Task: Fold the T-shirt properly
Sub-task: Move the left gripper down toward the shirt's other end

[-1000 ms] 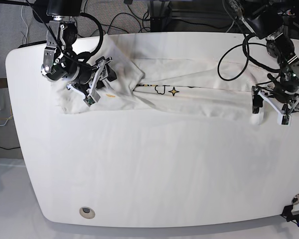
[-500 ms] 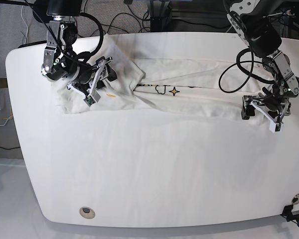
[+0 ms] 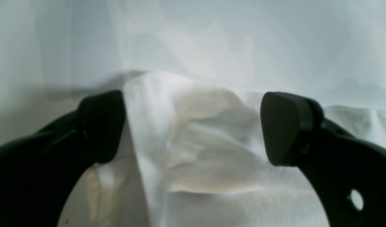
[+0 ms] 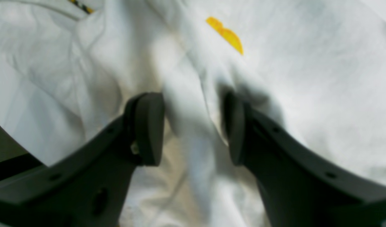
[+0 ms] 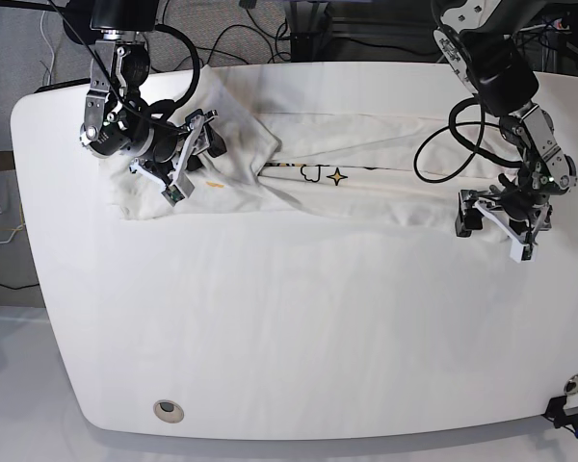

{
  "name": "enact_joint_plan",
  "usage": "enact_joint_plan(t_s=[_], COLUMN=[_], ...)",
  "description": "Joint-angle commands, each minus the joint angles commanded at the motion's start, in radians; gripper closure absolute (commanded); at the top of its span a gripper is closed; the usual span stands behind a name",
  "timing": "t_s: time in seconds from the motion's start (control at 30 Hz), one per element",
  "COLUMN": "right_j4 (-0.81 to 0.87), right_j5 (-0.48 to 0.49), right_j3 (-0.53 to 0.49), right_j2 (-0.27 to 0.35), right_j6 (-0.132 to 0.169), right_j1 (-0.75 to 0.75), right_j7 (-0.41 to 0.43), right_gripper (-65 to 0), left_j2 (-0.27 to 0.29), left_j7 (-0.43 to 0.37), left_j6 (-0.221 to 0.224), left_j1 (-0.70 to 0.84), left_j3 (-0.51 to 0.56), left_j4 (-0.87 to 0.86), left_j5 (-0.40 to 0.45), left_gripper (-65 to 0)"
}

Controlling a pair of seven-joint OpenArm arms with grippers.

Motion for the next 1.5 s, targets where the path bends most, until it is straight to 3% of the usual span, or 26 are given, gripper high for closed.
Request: enact_joint_plan(t_s=[0.1, 0.27, 0.37, 0.53, 0.67, 0.87, 0.97, 1.27, 1.5], right_j4=[0.000, -0.021, -0.061, -0.063, -0.060, -0.060, -0.060, -0.060, -0.060], right_j5=[0.000, 0.000, 0.000, 0.000, 0.000, 0.000, 0.000, 0.000, 0.000], right_j3=[0.000, -0.003, -0.026, -0.026, -0.026, -0.026, -0.026, -0.026, -0.026], right_j2=[0.000, 0.000, 0.000, 0.000, 0.000, 0.000, 0.000, 0.000, 0.000], right_j6=[0.000, 0.000, 0.000, 0.000, 0.000, 0.000, 0.000, 0.000, 0.000], right_j1=[0.000, 0.000, 0.002, 0.002, 0.003, 0.003, 0.003, 0.008, 0.009], right_j7=[0.000, 0.000, 0.002, 0.002, 0.002, 0.002, 0.002, 0.002, 0.002], right_gripper=[-29.7, -29.7, -29.7, -29.7, -29.7, -29.7, -29.7, -29.7, -29.7], left_j2=[0.003, 0.005, 0.005, 0.005, 0.003, 0.000, -0.002, -0.002, -0.002], left_j7=[0.000, 0.000, 0.000, 0.000, 0.000, 0.000, 0.000, 0.000, 0.000], left_j6=[0.000, 0.000, 0.000, 0.000, 0.000, 0.000, 0.000, 0.000, 0.000], left_j1=[-0.018, -0.037, -0.040, -0.038, -0.035, -0.034, -0.034, -0.032, 0.052], left_j3=[-0.006, -0.006, -0.008, -0.008, -0.009, -0.011, -0.011, -0.011, -0.009], left_j4=[0.000, 0.000, 0.000, 0.000, 0.000, 0.000, 0.000, 0.012, 0.169], left_j5=[0.000, 0.000, 0.000, 0.000, 0.000, 0.000, 0.000, 0.000, 0.000], left_gripper=[-63.2, -36.4, -25.7, -18.9, -7.2, -6.1, 0.0, 0.0, 0.0])
